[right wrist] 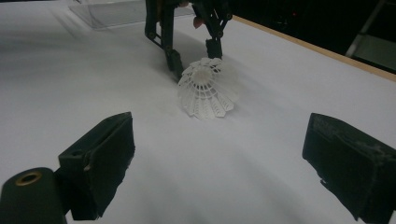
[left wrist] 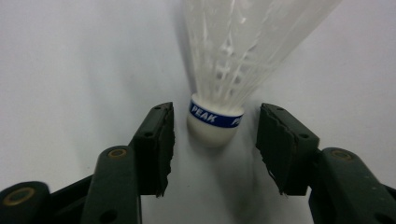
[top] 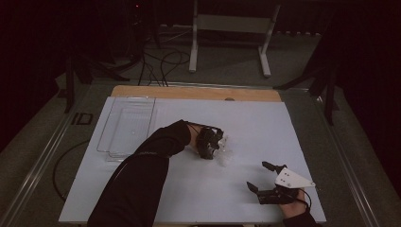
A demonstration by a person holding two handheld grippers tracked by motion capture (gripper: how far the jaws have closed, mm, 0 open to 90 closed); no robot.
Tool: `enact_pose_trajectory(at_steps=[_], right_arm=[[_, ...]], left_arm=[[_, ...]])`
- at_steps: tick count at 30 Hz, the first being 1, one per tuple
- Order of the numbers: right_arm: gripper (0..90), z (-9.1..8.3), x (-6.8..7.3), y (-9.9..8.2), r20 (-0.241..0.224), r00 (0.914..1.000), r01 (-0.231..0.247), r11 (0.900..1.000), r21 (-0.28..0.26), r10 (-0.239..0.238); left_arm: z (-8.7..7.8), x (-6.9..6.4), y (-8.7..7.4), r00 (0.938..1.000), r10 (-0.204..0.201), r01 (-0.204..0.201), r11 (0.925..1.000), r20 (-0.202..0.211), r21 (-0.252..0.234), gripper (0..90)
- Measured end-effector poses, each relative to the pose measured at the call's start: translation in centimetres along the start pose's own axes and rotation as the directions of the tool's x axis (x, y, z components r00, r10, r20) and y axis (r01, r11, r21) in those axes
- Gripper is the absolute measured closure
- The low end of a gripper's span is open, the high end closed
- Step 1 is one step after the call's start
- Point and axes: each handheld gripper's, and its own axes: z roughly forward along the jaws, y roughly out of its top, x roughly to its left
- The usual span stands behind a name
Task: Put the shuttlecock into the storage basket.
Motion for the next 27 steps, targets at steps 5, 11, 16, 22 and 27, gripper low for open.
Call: enact_pose_trajectory(at_steps=[5, 11, 16, 22, 27], right_arm=[[9.2, 0.0, 0.0, 0.0, -0.002, 1.0000, -0.003, 1.0000, 0.002, 0.003], [9.2, 0.1, -0.1, -0.1, -0.005, 1.0000, -0.004, 1.0000, 0.005, 0.004], [9.1, 0.0, -0.1, -0.1, -0.004, 1.0000, -0.005, 1.0000, 0.006, 0.005], [9.2, 0.0, -0.1, 0.0, -0.002, 1.0000, -0.003, 1.0000, 0.004, 0.003], [9.2, 0.1, -0.1, -0.1, -0.003, 1.0000, -0.006, 1.0000, 0.008, 0.006]], left_arm=[[0.1, 0.1, 0.0, 1.0000, 0.003, -0.003, 0.9997, 0.006, -0.023, 56.9], [0.1, 0.1, 0.1, 1.0000, -0.001, 0.001, 0.9998, 0.005, -0.021, 64.1], [-0.1, 0.0, 0.0, 0.9999, -0.002, 0.002, 1.0000, 0.011, -0.010, 64.7], [-0.8, 0.0, 0.0, 0.9994, -0.019, 0.019, 0.9997, 0.030, -0.013, 65.0], [-1.3, -0.3, 0.0, 0.9980, -0.048, 0.048, 0.9988, 0.042, -0.012, 65.0]])
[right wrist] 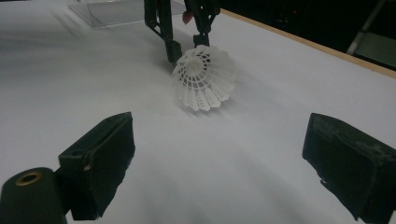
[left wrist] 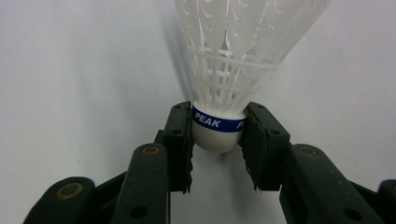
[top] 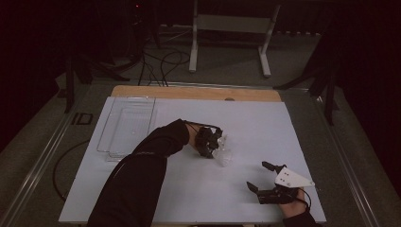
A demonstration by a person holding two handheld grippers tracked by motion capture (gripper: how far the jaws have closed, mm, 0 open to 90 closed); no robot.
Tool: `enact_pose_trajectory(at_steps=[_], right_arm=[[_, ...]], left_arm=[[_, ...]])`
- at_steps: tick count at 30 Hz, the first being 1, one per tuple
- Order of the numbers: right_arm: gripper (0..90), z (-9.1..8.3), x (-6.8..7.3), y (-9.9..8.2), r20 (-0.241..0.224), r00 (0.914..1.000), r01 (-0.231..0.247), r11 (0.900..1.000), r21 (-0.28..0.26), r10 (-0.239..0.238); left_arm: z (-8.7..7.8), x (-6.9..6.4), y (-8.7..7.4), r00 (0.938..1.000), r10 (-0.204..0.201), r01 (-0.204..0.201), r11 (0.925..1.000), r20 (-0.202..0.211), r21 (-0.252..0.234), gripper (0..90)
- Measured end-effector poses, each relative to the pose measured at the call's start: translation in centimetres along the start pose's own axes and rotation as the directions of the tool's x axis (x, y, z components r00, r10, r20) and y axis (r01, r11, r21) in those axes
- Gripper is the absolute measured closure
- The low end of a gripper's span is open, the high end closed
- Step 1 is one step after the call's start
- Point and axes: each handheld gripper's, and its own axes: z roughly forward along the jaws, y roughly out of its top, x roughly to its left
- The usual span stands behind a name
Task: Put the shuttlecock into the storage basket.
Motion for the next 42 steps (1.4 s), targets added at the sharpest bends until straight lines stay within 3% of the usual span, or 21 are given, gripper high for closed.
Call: enact_pose_trajectory(at_steps=[8, 10, 13, 15, 18, 22, 23, 26, 30, 34, 42], right_arm=[[9.2, 0.1, 0.0, 0.0, 0.004, 1.0000, -0.002, 1.0000, -0.001, 0.002], [9.2, 0.1, 0.0, 0.0, 0.003, 1.0000, -0.001, 1.0000, 0.001, 0.001], [9.2, 0.1, 0.0, 0.1, 0.005, 1.0000, 0.001, 1.0000, 0.001, -0.001], [9.2, 0.1, 0.0, 0.1, 0.006, 1.0000, 0.001, 1.0000, 0.002, -0.001], [9.2, 0.1, 0.0, 0.1, 0.006, 1.0000, 0.001, 1.0000, 0.002, -0.001], [9.2, 0.1, 0.0, 0.1, 0.008, 1.0000, 0.003, 1.0000, 0.003, -0.003], [9.2, 0.1, 0.0, 0.1, 0.008, 1.0000, 0.003, 1.0000, 0.002, -0.003], [9.2, 0.1, 0.0, 0.1, 0.010, 0.9999, 0.007, 1.0000, 0.003, -0.007], [9.2, 0.1, 0.1, 0.2, 0.011, 0.9999, 0.008, 1.0000, 0.002, -0.008], [9.2, 0.2, 0.1, 0.3, 0.009, 0.9999, 0.014, 0.9999, 0.001, -0.014], [9.2, 0.3, 0.2, 0.3, 0.010, 0.9999, 0.010, 0.9999, 0.005, -0.010]], left_arm=[[-0.8, -0.5, -0.2, 0.9964, -0.066, 0.065, 0.9978, 0.053, 0.014, 65.1], [-1.0, -0.6, -0.3, 0.9959, -0.067, 0.066, 0.9976, 0.061, 0.023, 65.1], [-1.3, -0.9, -0.3, 0.9911, -0.108, 0.106, 0.9940, 0.077, 0.025, 65.1], [-1.4, -1.2, -0.2, 0.9899, -0.121, 0.118, 0.9920, 0.075, 0.046, 65.1], [-1.8, -1.3, -0.2, 0.9861, -0.148, 0.145, 0.9885, 0.076, 0.044, 65.1], [-2.5, -1.6, -0.3, 0.9855, -0.157, 0.155, 0.9870, 0.064, 0.044, 65.1], [-2.8, -1.7, -0.3, 0.9824, -0.173, 0.171, 0.9845, 0.070, 0.042, 65.2], [-3.5, -2.1, -0.4, 0.9807, -0.190, 0.187, 0.9809, 0.048, 0.052, 65.2], [-4.2, -2.6, -0.8, 0.9691, -0.243, 0.240, 0.9691, 0.046, 0.058, 65.1], [-4.5, -3.0, -1.3, 0.9512, -0.306, 0.303, 0.9501, 0.039, 0.075, 65.2], [-4.9, -3.7, -2.0, 0.9310, -0.361, 0.358, 0.9315, 0.051, 0.065, 65.2]])
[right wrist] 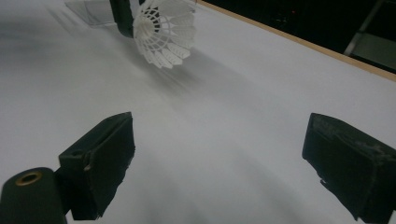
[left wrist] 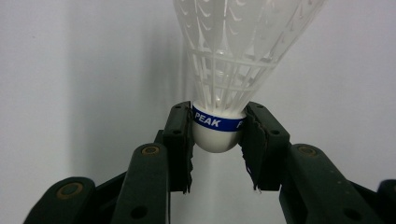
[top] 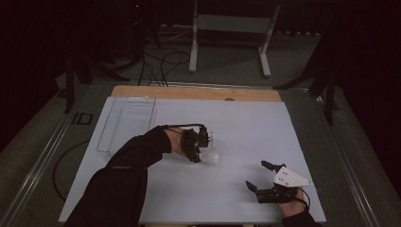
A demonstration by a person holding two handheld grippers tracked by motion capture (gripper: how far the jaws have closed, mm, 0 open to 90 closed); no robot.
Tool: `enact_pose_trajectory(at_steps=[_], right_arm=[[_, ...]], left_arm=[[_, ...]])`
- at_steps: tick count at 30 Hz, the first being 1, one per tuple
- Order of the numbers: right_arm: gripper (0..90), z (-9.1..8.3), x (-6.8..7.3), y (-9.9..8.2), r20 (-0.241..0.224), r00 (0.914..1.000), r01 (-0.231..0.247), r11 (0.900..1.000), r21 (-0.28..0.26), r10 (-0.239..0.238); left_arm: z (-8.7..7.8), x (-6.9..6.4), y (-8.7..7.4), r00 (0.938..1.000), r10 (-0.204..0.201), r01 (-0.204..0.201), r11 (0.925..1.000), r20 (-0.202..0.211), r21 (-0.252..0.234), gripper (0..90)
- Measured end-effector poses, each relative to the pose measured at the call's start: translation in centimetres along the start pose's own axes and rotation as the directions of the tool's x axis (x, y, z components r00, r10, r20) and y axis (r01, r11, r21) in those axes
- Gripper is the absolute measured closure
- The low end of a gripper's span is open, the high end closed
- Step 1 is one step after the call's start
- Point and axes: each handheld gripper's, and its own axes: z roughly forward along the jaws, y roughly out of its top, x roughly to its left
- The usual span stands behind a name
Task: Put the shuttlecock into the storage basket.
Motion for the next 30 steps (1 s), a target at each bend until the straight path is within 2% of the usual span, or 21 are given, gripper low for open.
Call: enact_pose_trajectory(at_steps=[2, 4, 9, 11, 19, 20, 21, 22, 25, 27, 30], right_arm=[[9.2, 0.0, 0.0, 0.0, -0.001, 1.0000, 0.001, 1.0000, -0.001, -0.001], [9.2, 0.0, -0.1, 0.0, -0.001, 1.0000, 0.000, 1.0000, -0.003, 0.000], [9.2, 0.0, -0.1, 0.0, 0.000, 1.0000, -0.001, 1.0000, -0.004, 0.001], [9.2, 0.0, -0.1, 0.0, 0.000, 1.0000, 0.003, 1.0000, -0.005, -0.003], [9.3, -0.1, -0.1, 0.0, 0.000, 1.0000, 0.000, 1.0000, -0.006, 0.000], [9.3, -0.1, -0.1, 0.1, 0.000, 1.0000, -0.004, 1.0000, -0.006, 0.004], [9.3, -0.1, -0.1, 0.1, 0.000, 1.0000, -0.004, 1.0000, -0.006, 0.004], [9.3, -0.1, -0.1, 0.0, 0.000, 1.0000, -0.003, 1.0000, -0.005, 0.003], [9.3, -0.1, -0.1, 0.1, 0.001, 1.0000, -0.002, 1.0000, -0.005, 0.002], [9.2, 0.0, -0.1, 0.0, -0.001, 1.0000, 0.005, 1.0000, -0.006, -0.005], [9.3, -0.1, -0.1, 0.1, -0.001, 1.0000, 0.002, 1.0000, -0.004, -0.002]], left_arm=[[-0.1, -0.1, -0.2, 1.0000, -0.006, 0.006, 1.0000, -0.003, 0.002, 65.2], [-0.2, -0.2, -0.4, 0.9995, -0.031, 0.031, 0.9995, 0.009, -0.007, 65.2], [-0.5, -0.6, -1.0, 0.9993, -0.038, 0.038, 0.9990, 0.004, -0.022, 65.2], [-0.7, -0.7, -1.2, 0.9990, -0.041, 0.041, 0.9984, 0.016, -0.038, 65.2], [-1.5, -1.4, -1.8, 0.9963, -0.082, 0.080, 0.9955, -0.027, -0.051, 65.2], [-1.5, -1.5, -1.8, 0.9943, -0.103, 0.102, 0.9937, -0.024, -0.047, 65.2], [-1.6, -1.6, -1.9, 0.9945, -0.102, 0.101, 0.9940, -0.024, -0.041, 65.2], [-1.8, -1.7, -2.0, 0.9924, -0.121, 0.120, 0.9916, -0.024, -0.050, 65.2], [-2.0, -2.0, -2.1, 0.9926, -0.121, 0.120, 0.9919, -0.018, -0.042, 65.2], [-2.1, -2.5, -2.2, 0.9905, -0.135, 0.133, 0.9903, -0.029, -0.040, 65.3], [-2.5, -2.9, -2.2, 0.9890, -0.146, 0.144, 0.9883, -0.024, -0.049, 65.2]])
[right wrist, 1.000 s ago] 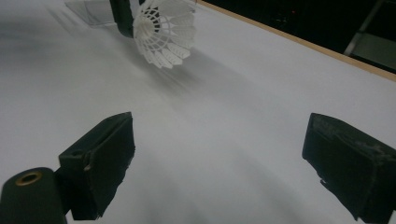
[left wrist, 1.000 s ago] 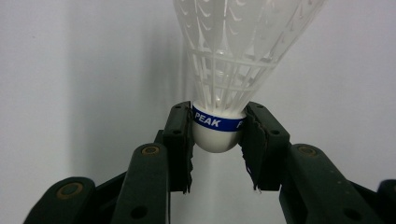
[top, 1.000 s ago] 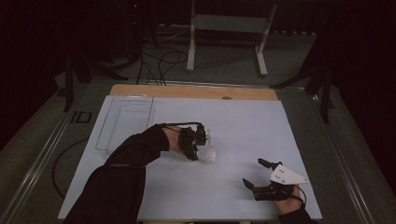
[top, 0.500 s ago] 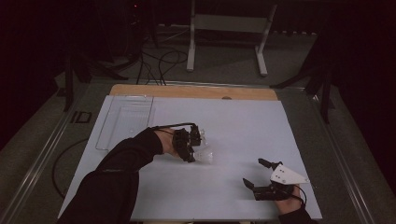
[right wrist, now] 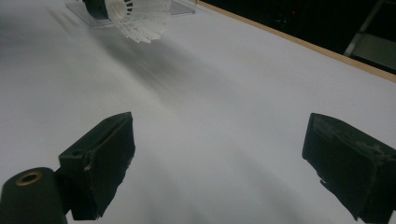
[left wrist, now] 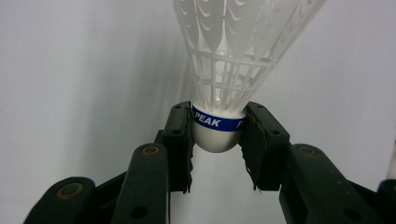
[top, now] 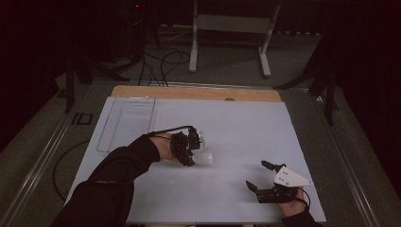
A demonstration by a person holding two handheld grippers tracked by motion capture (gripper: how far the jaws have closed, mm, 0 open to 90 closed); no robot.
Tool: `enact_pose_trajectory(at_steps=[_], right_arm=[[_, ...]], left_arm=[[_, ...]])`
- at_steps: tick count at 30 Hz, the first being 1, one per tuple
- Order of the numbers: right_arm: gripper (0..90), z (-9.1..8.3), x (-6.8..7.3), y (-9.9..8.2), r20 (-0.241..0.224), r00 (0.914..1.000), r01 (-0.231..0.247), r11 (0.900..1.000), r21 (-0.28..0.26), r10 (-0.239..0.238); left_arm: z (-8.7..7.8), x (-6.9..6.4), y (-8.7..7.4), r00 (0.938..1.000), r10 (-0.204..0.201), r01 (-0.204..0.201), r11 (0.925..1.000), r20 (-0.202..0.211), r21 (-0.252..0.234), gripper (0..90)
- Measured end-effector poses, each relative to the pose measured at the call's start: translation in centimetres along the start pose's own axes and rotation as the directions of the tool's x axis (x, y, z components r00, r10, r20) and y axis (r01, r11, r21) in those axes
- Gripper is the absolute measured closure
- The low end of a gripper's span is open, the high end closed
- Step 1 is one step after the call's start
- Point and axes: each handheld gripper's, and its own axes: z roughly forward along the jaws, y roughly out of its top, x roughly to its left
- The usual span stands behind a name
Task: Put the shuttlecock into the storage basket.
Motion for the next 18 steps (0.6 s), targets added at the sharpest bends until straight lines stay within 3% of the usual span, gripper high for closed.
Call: enact_pose_trajectory(at_steps=[4, 12, 17, 18], right_arm=[[9.3, 0.0, 0.0, 0.0, 0.000, 1.0000, 0.001, 1.0000, 0.001, -0.001], [9.3, 0.0, 0.0, 0.1, 0.001, 1.0000, 0.000, 1.0000, 0.002, 0.000], [9.3, 0.0, 0.1, 0.1, 0.003, 1.0000, 0.006, 1.0000, 0.001, -0.006], [9.2, 0.0, 0.1, 0.1, 0.001, 1.0000, 0.008, 1.0000, 0.001, -0.008]], left_arm=[[-0.6, -0.4, -0.2, 0.9999, -0.006, 0.006, 0.9999, 0.011, -0.009, 65.2], [-2.1, -0.9, -0.9, 0.9989, -0.043, 0.043, 0.9986, -0.018, -0.032, 65.2], [-3.1, -1.0, -1.3, 0.9986, -0.045, 0.043, 0.9982, -0.030, -0.041, 65.2], [-3.3, -0.9, -1.4, 0.9975, -0.062, 0.061, 0.9973, -0.035, -0.043, 65.2]])
